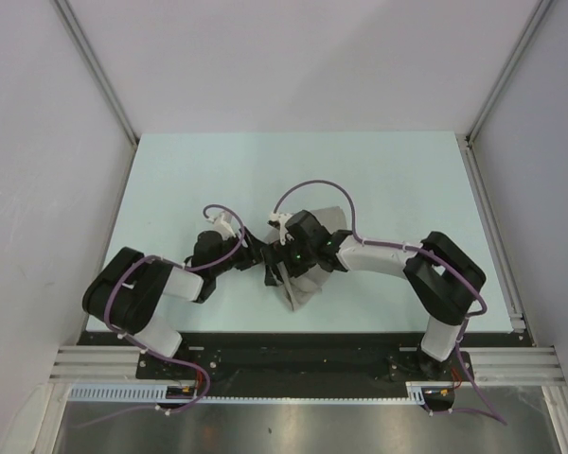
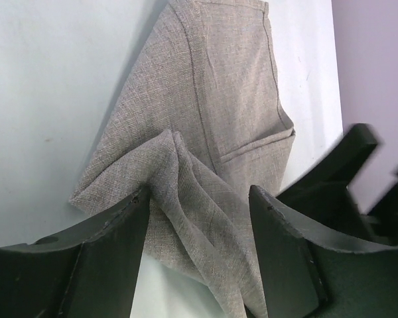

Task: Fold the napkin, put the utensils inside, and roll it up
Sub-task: Roll the napkin with the utensil

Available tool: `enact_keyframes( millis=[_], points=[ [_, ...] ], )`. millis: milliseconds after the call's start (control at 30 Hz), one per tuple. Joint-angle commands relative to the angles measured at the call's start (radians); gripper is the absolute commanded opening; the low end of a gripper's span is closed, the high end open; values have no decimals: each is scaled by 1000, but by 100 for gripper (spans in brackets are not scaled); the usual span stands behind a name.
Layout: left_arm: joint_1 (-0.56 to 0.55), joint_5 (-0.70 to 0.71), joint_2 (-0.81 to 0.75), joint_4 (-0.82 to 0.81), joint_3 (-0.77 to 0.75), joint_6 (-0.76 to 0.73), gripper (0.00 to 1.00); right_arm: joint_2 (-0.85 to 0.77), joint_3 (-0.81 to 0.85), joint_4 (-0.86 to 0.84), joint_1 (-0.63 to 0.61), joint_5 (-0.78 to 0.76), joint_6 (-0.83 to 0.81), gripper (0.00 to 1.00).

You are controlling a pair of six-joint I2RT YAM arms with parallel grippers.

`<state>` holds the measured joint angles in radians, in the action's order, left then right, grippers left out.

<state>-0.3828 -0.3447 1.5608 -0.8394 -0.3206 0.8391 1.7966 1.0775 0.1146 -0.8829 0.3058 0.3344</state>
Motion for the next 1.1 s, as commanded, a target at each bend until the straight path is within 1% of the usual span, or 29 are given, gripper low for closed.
enact_keyframes(
  millis=[0, 33, 67, 267, 500, 767, 867, 967, 1000, 1067],
  points=[
    [7, -5, 30, -69, -5, 28, 66, -101, -7, 23, -42, -183, -77, 97],
    [7, -5, 31, -69, -5, 28, 66, -115, -11, 23, -45, -223, -80, 97],
    [7, -4, 31, -67, -5, 28, 66, -121, -16, 20, -51, -231, -83, 97],
    [7, 3, 22, -52, -6, 26, 66, -97, -27, 26, -70, -235, -83, 97],
    [7, 6, 18, -35, -11, 23, 66, -79, -13, 65, -128, -303, -67, 97],
    [7, 10, -10, -6, -26, 17, 66, -31, 2, 69, -175, -370, -31, 93],
    [9, 12, -13, 6, -32, 11, 66, -3, 24, 89, -192, -418, -15, 89],
    [9, 7, -13, 10, -34, 11, 66, 15, 35, 109, -199, -454, -8, 82],
    [9, 9, -15, 11, -34, 9, 66, 17, 42, 118, -200, -462, 1, 76],
    [10, 9, -18, 14, -35, 8, 66, 12, 45, 140, -199, -476, 5, 71]
  ],
)
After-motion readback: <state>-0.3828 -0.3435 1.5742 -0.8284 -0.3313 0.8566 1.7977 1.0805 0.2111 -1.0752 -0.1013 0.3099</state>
